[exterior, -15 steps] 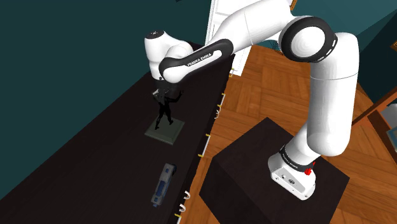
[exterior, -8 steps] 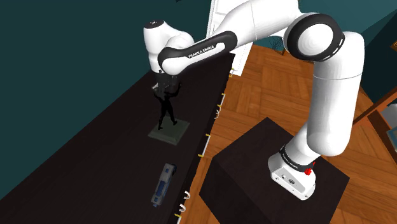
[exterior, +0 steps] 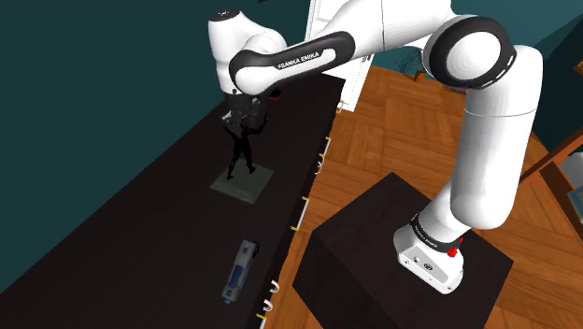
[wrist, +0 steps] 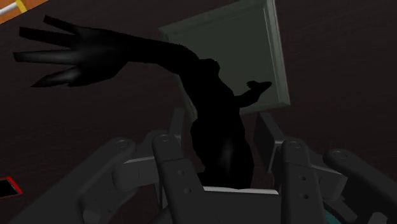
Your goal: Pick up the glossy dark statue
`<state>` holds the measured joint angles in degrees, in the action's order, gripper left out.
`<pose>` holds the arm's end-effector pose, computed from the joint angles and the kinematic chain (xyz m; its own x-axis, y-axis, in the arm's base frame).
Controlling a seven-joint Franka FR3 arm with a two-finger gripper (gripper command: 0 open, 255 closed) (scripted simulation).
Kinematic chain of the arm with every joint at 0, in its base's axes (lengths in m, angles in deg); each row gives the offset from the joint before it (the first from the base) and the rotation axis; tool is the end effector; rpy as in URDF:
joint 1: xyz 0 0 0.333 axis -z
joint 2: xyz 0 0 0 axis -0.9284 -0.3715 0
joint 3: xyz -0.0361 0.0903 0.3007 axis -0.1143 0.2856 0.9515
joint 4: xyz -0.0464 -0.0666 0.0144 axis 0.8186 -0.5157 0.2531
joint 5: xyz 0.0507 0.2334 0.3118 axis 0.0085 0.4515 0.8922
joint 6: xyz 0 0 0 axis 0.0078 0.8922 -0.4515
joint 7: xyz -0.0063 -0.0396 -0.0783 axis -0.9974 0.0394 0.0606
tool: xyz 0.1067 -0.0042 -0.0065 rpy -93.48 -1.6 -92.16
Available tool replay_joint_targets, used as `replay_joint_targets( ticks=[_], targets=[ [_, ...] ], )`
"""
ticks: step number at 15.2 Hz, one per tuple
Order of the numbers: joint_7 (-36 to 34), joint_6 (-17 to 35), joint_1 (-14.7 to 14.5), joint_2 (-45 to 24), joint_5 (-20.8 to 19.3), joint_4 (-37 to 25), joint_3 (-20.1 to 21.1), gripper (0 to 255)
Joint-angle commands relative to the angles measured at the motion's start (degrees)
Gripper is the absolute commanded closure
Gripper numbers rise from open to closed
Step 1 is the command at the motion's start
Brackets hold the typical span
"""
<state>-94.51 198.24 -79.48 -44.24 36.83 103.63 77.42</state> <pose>0.5876 0.3227 0.3781 0.9869 0.1613 0.0033 0.1592 -0.9771 0.1414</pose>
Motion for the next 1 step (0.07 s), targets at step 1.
replay_joint_targets(
  ticks=[1],
  targets=[
    [0.13, -0.39, 0.04, 0.27, 0.12, -0.22, 0.06, 255]
  ],
)
